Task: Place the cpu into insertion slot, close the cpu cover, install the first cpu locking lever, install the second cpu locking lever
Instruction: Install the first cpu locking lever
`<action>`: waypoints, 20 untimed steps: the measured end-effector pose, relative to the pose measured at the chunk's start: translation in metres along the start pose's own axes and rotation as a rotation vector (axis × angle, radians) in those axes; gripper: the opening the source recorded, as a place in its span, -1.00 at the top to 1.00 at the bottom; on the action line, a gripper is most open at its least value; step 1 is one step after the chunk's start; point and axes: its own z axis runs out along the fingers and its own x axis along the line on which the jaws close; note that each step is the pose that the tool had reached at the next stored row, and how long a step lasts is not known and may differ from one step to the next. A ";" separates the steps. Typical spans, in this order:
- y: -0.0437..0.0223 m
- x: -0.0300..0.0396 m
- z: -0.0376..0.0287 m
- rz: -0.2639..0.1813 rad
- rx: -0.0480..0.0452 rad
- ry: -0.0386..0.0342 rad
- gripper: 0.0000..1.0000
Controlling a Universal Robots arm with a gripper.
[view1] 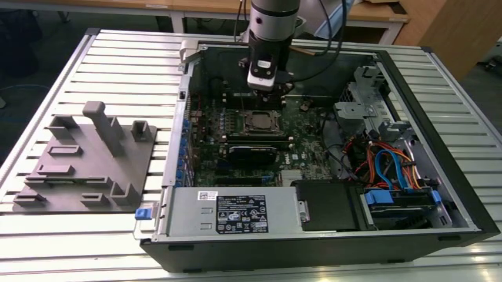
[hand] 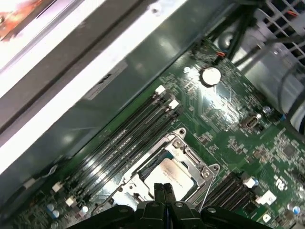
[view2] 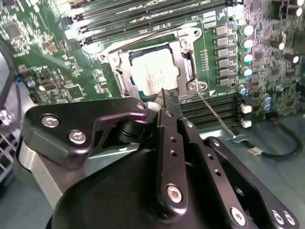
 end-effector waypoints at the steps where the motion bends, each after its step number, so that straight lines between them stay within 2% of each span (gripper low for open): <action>1: 0.0000 0.0000 0.0001 -0.014 0.0001 0.0004 0.80; 5: 0.0000 0.0000 0.0003 -0.065 0.0001 0.0017 0.80; 8: -0.0017 -0.0002 0.0004 -0.083 0.0001 0.0021 0.80; 14: -0.0046 0.0022 0.0011 -0.124 -0.0053 0.0078 0.80; 20: -0.0047 0.0023 0.0017 -0.228 -0.0049 0.0109 0.80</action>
